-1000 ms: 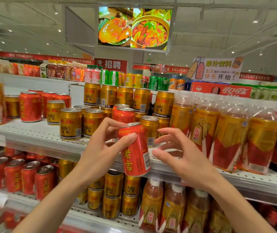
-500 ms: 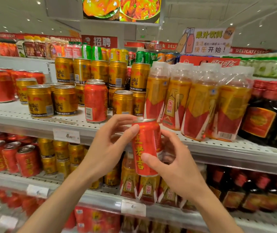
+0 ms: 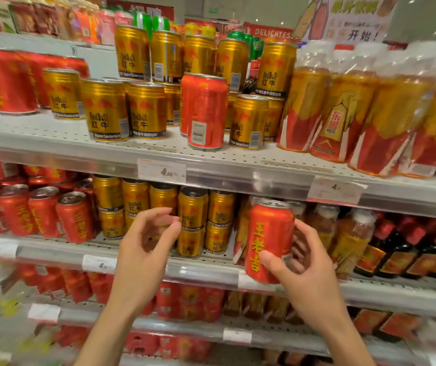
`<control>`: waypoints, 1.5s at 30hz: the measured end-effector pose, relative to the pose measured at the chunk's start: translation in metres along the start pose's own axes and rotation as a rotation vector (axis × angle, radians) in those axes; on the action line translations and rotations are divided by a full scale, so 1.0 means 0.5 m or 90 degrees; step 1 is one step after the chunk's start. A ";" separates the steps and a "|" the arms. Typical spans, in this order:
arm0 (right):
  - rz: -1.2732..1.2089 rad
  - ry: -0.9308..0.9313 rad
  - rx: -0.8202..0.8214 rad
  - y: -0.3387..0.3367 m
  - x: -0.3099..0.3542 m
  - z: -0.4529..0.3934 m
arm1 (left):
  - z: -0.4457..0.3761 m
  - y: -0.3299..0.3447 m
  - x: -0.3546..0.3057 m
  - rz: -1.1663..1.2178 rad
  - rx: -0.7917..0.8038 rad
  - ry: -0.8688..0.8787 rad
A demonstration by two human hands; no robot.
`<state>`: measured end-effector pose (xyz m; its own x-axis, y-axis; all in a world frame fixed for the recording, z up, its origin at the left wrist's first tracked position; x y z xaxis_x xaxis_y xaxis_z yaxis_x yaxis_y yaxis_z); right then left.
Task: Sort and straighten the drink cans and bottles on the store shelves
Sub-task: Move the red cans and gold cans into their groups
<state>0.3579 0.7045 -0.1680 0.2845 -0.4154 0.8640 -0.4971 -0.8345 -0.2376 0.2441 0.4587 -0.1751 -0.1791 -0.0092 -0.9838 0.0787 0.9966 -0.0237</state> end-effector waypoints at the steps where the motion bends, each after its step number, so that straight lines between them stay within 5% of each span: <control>1: -0.001 0.013 -0.025 0.028 -0.001 0.013 | -0.007 -0.032 0.010 -0.003 0.009 -0.008; 10: -0.017 0.063 -0.128 0.236 0.041 0.076 | -0.076 -0.255 0.052 -0.025 0.052 -0.038; 27: -0.025 -0.036 -0.113 0.333 0.107 -0.028 | -0.166 -0.326 -0.051 -0.072 0.063 0.053; 45: 0.026 -0.114 -0.136 0.623 0.272 -0.118 | -0.353 -0.593 -0.115 -0.056 0.084 0.143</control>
<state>0.1934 0.4092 -0.0984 0.3909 -0.5208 0.7589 -0.6672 -0.7284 -0.1561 0.0582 0.1783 -0.0800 -0.4027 -0.0628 -0.9132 0.1774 0.9734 -0.1452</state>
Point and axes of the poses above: each hand's wrist, its own z-axis away from the middle knuckle, its own y-axis out of the palm, x = y × z, the point moved 6 cm from there along -z, towards the middle knuckle, and after that the axes turned 12 degrees about -y, right-handed, at the moved point
